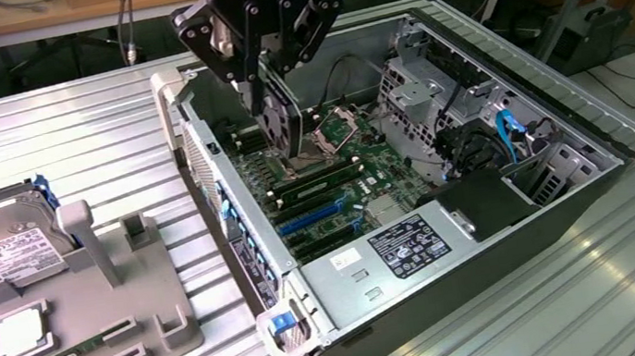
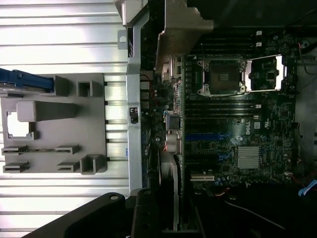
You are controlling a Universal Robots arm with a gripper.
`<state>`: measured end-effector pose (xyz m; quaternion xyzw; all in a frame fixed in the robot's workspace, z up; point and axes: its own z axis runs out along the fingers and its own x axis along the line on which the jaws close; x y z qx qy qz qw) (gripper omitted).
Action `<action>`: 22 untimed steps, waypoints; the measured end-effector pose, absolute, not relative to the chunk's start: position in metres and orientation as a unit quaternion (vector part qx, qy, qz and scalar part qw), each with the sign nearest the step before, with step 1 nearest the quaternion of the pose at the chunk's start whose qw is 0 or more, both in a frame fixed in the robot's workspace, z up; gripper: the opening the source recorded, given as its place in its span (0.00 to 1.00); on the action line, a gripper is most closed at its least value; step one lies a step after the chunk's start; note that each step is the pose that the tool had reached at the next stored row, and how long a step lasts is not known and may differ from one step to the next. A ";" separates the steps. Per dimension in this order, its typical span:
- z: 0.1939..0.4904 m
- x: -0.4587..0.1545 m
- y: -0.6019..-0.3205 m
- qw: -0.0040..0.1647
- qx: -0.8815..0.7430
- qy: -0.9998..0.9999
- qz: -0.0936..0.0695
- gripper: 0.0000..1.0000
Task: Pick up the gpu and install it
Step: 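Pick up the gpu and move the gpu toward the slot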
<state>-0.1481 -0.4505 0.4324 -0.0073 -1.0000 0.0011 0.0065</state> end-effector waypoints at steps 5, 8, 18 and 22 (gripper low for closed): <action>0.432 -0.146 -0.451 0.006 -0.007 -1.000 0.007 0.27; 0.432 -0.146 -0.451 0.006 -0.007 -1.000 0.010 0.27; 0.432 -0.140 -0.450 0.006 -0.007 -1.000 0.018 0.27; 0.431 -0.138 -0.451 0.006 -0.007 -1.000 0.022 0.27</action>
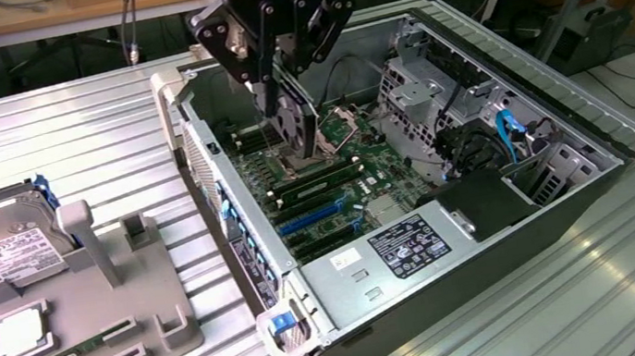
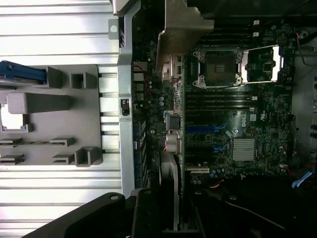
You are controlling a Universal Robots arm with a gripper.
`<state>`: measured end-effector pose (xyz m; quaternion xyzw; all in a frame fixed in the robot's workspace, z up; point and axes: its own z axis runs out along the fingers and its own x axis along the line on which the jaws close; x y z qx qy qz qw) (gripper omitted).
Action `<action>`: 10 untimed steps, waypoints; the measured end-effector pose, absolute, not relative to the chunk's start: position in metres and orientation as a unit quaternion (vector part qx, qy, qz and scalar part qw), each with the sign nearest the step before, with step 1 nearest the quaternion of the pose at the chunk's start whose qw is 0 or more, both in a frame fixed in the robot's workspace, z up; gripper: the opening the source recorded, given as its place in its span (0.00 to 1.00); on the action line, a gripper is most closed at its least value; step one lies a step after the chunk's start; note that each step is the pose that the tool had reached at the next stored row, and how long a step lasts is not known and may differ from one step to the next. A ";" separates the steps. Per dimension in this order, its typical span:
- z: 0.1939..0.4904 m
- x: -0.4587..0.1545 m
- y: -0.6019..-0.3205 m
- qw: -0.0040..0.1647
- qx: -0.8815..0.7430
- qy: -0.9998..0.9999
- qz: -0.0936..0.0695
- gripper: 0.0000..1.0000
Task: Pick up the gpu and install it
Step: 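Pick up the gpu and move the gpu toward the slot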
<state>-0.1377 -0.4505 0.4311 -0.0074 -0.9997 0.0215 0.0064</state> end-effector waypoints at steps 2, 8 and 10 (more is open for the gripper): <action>0.431 -0.137 -0.450 0.006 -0.007 -1.000 0.024 0.27; 0.429 -0.134 -0.450 0.006 -0.007 -1.000 0.030 0.27; 0.429 -0.133 -0.451 0.006 -0.007 -0.999 0.031 0.27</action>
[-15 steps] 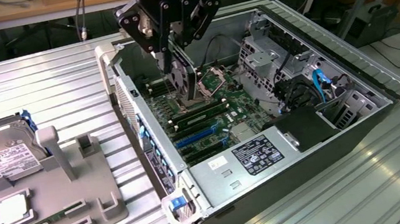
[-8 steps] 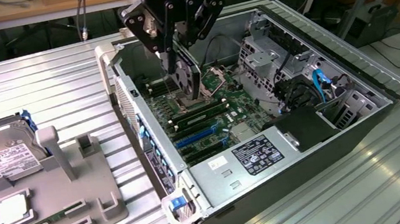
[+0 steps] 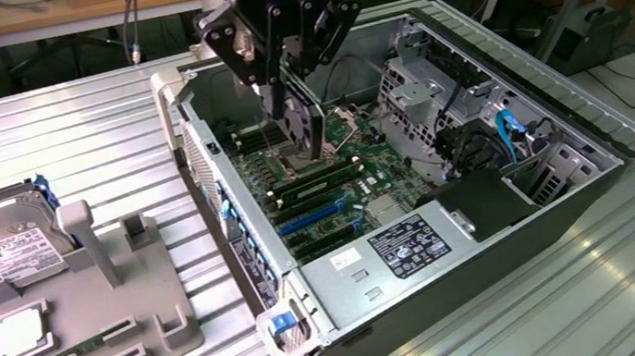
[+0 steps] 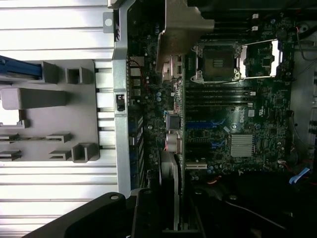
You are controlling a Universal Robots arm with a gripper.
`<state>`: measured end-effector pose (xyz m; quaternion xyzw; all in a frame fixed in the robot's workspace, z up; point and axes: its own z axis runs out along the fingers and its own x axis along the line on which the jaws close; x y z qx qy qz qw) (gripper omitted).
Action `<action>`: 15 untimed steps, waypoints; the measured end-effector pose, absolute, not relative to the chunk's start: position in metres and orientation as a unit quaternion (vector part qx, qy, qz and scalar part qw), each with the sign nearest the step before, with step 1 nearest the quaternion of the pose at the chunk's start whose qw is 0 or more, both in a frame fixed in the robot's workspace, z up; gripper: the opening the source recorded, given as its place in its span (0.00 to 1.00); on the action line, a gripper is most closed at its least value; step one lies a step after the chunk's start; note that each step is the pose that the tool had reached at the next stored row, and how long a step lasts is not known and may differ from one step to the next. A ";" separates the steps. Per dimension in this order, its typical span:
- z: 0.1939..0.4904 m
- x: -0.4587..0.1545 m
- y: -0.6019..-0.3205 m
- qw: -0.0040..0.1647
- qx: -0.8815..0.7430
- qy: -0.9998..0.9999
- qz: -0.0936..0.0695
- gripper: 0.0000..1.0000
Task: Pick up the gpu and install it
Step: 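Pick up the gpu and move the gpu toward the slot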
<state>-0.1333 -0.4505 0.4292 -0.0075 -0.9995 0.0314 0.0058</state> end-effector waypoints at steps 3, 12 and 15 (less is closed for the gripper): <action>0.429 -0.131 -0.450 0.006 -0.007 -0.999 0.033 0.27; 0.428 -0.119 -0.450 0.006 -0.007 -0.999 0.035 0.27; 0.428 -0.114 -0.450 0.006 -0.008 -0.999 0.035 0.27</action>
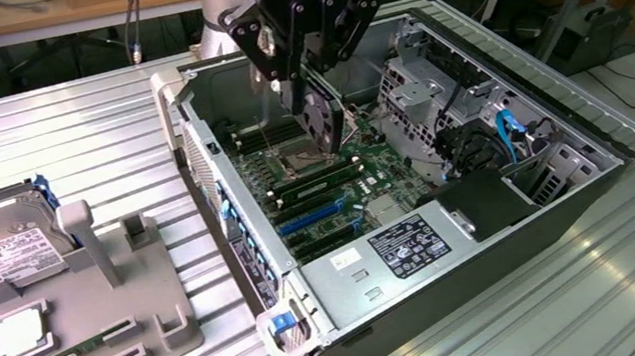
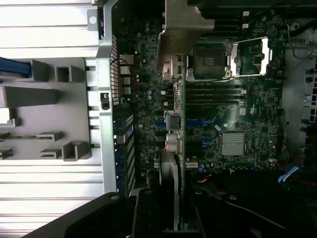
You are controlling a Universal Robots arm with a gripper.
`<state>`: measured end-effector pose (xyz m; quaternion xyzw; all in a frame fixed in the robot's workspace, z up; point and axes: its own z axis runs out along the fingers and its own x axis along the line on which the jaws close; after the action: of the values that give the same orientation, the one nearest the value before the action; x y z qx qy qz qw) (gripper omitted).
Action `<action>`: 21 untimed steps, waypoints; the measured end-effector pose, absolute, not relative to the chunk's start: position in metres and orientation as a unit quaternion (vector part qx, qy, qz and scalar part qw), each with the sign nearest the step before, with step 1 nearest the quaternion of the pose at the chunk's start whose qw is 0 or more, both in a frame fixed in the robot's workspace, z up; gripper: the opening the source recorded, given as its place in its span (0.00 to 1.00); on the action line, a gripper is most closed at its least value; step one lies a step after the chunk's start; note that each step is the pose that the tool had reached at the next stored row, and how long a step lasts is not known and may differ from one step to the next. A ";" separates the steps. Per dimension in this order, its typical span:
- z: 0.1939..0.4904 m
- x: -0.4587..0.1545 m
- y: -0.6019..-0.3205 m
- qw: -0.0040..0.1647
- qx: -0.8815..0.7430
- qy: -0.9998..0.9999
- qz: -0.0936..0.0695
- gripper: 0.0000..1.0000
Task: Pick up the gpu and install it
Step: 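Pick up the gpu and move the gpu toward the slot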
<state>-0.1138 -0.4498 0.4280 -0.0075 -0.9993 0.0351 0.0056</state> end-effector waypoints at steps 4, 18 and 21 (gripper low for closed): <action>0.427 -0.103 -0.446 0.006 -0.007 -0.999 0.035 0.27; 0.424 -0.087 -0.438 0.006 -0.021 -0.999 0.035 0.27; 0.424 -0.084 -0.435 0.006 -0.022 -0.999 0.035 0.27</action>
<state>-0.0841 -0.4351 0.4237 -0.0216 -0.9991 0.0349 0.0061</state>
